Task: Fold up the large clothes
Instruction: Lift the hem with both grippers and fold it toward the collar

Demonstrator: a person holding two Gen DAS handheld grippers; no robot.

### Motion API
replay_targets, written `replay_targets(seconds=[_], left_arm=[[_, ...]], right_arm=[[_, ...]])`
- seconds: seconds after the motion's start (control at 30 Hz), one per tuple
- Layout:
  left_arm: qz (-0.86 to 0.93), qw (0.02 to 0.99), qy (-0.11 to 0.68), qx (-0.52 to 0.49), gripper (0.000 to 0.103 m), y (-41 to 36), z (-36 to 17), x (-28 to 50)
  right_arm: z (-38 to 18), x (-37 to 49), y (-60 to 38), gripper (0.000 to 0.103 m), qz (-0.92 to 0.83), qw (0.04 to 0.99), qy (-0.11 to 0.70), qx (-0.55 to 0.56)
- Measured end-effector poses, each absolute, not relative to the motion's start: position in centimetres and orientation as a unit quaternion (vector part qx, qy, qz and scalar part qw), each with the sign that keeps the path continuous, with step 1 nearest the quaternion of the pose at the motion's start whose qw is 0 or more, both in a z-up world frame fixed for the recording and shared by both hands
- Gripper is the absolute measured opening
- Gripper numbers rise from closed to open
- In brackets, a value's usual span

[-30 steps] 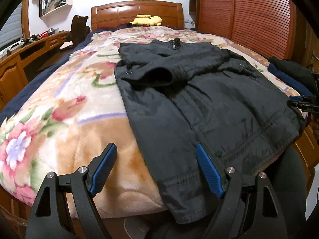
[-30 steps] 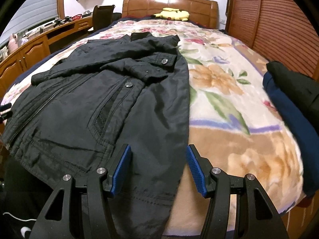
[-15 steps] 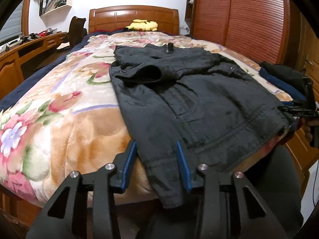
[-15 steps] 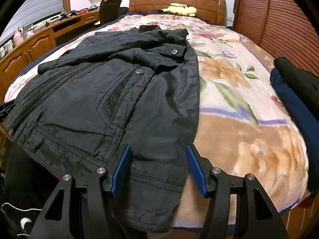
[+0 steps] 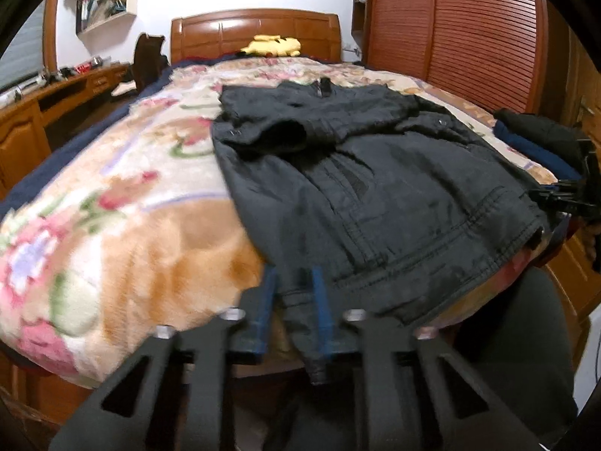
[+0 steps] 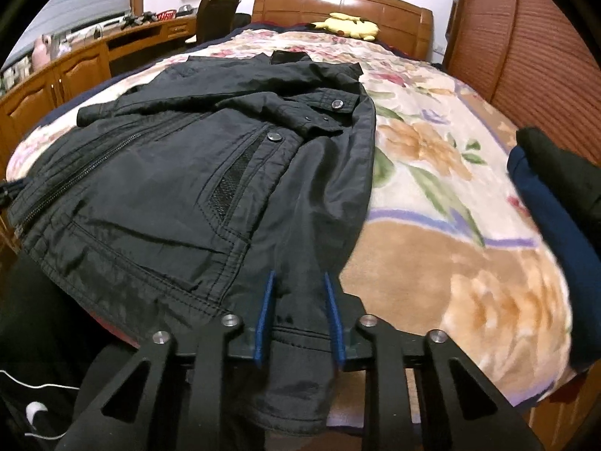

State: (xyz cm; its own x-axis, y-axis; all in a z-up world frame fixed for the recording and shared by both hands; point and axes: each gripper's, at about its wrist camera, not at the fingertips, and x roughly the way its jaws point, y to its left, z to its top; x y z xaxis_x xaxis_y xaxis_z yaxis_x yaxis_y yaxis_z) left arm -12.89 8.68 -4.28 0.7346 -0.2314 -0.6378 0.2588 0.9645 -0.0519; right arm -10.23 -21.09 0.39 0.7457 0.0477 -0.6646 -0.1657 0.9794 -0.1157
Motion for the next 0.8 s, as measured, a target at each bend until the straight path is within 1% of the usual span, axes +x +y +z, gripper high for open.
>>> replay_targets(seconds=[0.03,0.07,0.17,0.37,0.6,0.8], left_arm=[[-0.138,0.930,0.339,0.013,0.012,9.0,-3.8,-12.9],[-0.140,0.932,0.335,0.011,0.011,9.2,-3.3,-12.9],[-0.129,0.941,0.314,0.016,0.009,9.9,-1.3,-13.2],[-0.130,0.951,0.281,-0.003,0.008,12.2,2.2,-13.8],[-0.134,0.960,0.246,-0.012,0.007,13.0,5.1,-14.8],[-0.140,0.970,0.199,-0.005,0.007,12.9,8.8,-16.8]], right_arm=[[0.8,-10.3,-20.9,0.014,0.055,0.932,0.347,-0.089],[1.3,-10.5,-20.8,0.010,0.054,0.935,0.339,-0.093],[3.4,-11.2,-20.6,0.007,0.052,0.945,0.311,-0.092],[7.6,-13.1,-20.1,0.006,0.057,0.960,0.259,-0.094],[10.0,-15.7,-19.9,0.006,0.068,0.967,0.225,-0.094],[11.7,-18.7,-20.5,0.006,0.073,0.973,0.192,-0.103]])
